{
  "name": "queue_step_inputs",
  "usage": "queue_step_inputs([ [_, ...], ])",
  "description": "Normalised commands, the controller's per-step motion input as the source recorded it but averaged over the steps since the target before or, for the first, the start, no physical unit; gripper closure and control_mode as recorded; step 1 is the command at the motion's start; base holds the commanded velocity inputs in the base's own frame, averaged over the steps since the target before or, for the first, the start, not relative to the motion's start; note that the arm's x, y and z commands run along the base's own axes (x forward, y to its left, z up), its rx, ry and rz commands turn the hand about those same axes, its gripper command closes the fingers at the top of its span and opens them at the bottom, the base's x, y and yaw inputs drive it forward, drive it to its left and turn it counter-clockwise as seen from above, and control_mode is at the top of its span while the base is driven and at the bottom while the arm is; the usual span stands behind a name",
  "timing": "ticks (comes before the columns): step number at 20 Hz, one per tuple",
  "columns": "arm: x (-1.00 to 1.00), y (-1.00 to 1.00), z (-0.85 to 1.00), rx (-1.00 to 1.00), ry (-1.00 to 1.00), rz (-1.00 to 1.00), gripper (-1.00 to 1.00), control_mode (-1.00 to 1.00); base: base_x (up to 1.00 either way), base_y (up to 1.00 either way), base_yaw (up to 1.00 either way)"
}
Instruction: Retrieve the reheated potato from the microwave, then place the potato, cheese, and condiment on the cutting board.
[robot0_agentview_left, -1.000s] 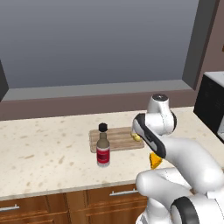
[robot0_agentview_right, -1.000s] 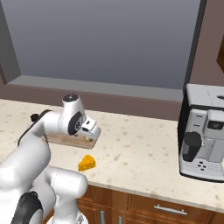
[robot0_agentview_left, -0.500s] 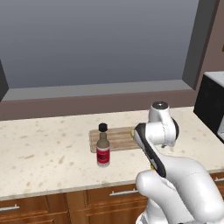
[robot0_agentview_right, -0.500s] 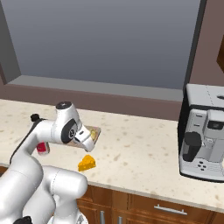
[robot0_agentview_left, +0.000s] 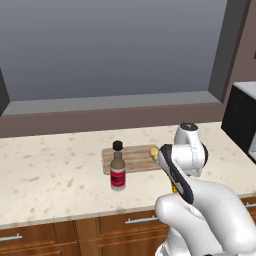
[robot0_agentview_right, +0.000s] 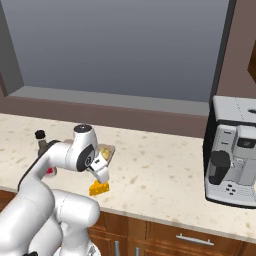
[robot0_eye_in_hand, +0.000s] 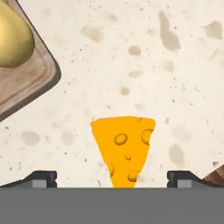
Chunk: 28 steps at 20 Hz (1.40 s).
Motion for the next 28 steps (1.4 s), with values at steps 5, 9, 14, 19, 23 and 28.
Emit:
queue_step_inputs([
  [5, 0.0, -0.03, -0.31, 0.01, 0.05, 0.0, -1.0, -1.0, 0.0, 0.0, 0.0],
  [9, 0.0, -0.04, -0.28, 0.0, 0.05, 0.0, -1.0, -1.0, 0.0, 0.0, 0.0],
  [14, 0.0, 0.0, -0.38, 0.0, 0.0, 0.0, -1.0, -1.0, 0.0, 0.0, 0.0],
  [19, -0.01, 0.0, -0.35, 0.0, 0.0, 0.0, -1.0, -1.0, 0.0, 0.0, 0.0],
  [23, -0.02, 0.0, -0.39, 0.0, 0.0, 0.0, -1.0, -1.0, 0.0, 0.0, 0.0],
  [28, -0.02, 0.0, -0.42, 0.0, 0.01, 0.02, -1.0, -1.0, 0.0, 0.0, 0.0],
])
